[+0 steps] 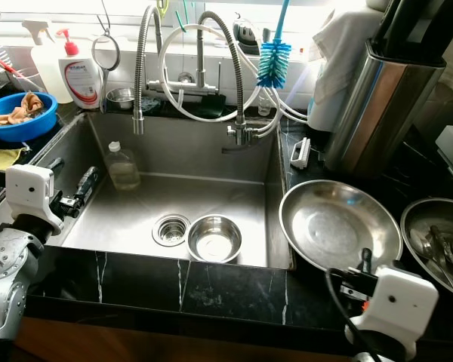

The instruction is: Kitchen organization

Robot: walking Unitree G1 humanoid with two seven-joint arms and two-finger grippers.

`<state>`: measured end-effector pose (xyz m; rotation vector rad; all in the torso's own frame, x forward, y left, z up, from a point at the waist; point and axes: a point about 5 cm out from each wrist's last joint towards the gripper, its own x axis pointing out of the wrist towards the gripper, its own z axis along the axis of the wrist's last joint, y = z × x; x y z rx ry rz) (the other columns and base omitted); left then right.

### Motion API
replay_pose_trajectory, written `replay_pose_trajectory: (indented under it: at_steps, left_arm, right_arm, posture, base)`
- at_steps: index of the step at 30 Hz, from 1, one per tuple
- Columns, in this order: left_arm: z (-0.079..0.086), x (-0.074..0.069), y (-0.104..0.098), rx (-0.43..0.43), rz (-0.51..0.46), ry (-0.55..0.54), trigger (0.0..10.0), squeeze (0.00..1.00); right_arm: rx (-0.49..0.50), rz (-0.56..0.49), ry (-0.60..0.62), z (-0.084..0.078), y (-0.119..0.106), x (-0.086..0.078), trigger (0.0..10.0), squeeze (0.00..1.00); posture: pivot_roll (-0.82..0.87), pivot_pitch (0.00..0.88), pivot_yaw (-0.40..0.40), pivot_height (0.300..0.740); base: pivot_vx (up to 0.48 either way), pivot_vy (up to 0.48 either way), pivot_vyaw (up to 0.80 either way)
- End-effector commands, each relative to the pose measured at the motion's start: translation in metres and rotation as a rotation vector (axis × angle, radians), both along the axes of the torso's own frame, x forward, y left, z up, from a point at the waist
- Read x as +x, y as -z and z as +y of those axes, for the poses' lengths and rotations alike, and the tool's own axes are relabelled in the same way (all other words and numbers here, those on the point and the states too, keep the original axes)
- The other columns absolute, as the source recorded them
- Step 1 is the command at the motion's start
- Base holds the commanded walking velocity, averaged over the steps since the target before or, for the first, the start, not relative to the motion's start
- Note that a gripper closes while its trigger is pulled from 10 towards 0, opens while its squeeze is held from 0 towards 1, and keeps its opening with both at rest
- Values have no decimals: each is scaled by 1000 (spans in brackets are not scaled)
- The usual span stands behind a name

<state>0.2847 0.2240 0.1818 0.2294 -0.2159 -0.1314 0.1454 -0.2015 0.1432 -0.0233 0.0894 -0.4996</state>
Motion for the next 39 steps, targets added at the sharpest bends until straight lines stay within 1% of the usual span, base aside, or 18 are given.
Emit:
replay_pose_trajectory:
  at_steps: [1,2,3,4,6,9,13,16,17,18,19,20,27,28,30,35,39]
  left_arm:
    - [-1,2,-1,-10,1,7,10000,0]
    - [-1,3,-2,-9,-4,4,10000,0]
    - [-1,3,-2,-9,-4,4,10000,0]
    - [-1,3,-2,-9,-6,3,10000,0]
    - [-1,3,-3,-5,-12,5,10000,0]
    - [-2,4,-4,-1,-16,11,10000,0]
    - [-3,5,-5,-1,-17,16,10000,0]
    - [-3,5,-5,-2,-16,19,10000,0]
    - [-3,5,-4,-1,-15,21,10000,0]
    - [-4,5,-4,0,-14,23,10000,0]
    - [-4,5,-4,1,-14,24,10000,0]
    - [-4,5,-4,2,-13,26,10000,0]
    - [-6,5,-5,13,-20,42,10000,0]
    - [-5,5,-6,16,-24,41,10000,0]
    - [-5,5,-7,17,-26,39,10000,0]
    - [-4,4,-8,26,-30,38,10000,0]
    - [-5,4,-10,35,-39,47,10000,0]
  right_arm:
    - [67,-57,37,3,-5,2,10000,0]
    - [79,-84,34,3,-8,4,10000,580]
    - [79,-84,34,3,-8,4,10000,580]
    - [95,-102,36,2,-10,5,10000,1000]
    - [185,-191,54,1,-18,8,10000,1000]
    - [257,-268,61,2,-25,12,10000,1000]
    - [291,-289,71,1,-26,13,10000,1000]
    - [294,-284,74,1,-25,13,10000,1000]
    - [302,-272,81,1,-22,12,10000,980]
    - [313,-263,86,0,-20,12,10000,482]
    - [321,-258,89,0,-19,11,10000,482]
    - [335,-243,103,-2,-15,11,10000,0]
    - [378,-189,113,-6,-2,15,10000,0]
    - [415,-196,114,-6,0,16,10000,0]
    - [432,-201,115,-6,0,17,10000,0]
    - [442,-187,98,-7,3,21,10000,0]
    - [456,-203,88,-7,1,25,10000,0]
  posture:
    - [-51,0,-11,740]
    - [-51,0,-11,740]
    - [-51,0,-11,740]
    - [-50,0,-12,740]
    - [-48,0,-12,740]
    - [-50,0,-11,740]
    - [-49,0,-11,740]
    - [-47,0,-11,740]
    - [-43,0,-12,740]
    - [-43,0,-12,740]
    - [-43,0,-12,740]
    - [-44,0,-12,740]
    - [-36,0,-16,740]
    - [-34,0,-16,740]
    - [-32,0,-17,740]
    - [-27,0,-17,740]
    - [-24,0,-17,740]
  base:
    - [0,0,0]
    - [0,0,0]
    - [0,0,0]
    - [0,0,0]
    - [0,0,0]
    - [0,0,0]
    - [0,0,0]
    - [0,0,0]
    - [0,0,0]
    - [0,0,0]
    - [0,0,0]
    - [0,0,0]
    - [0,0,0]
    - [0,0,0]
    - [0,0,0]
    - [0,0,0]
    - [0,0,0]
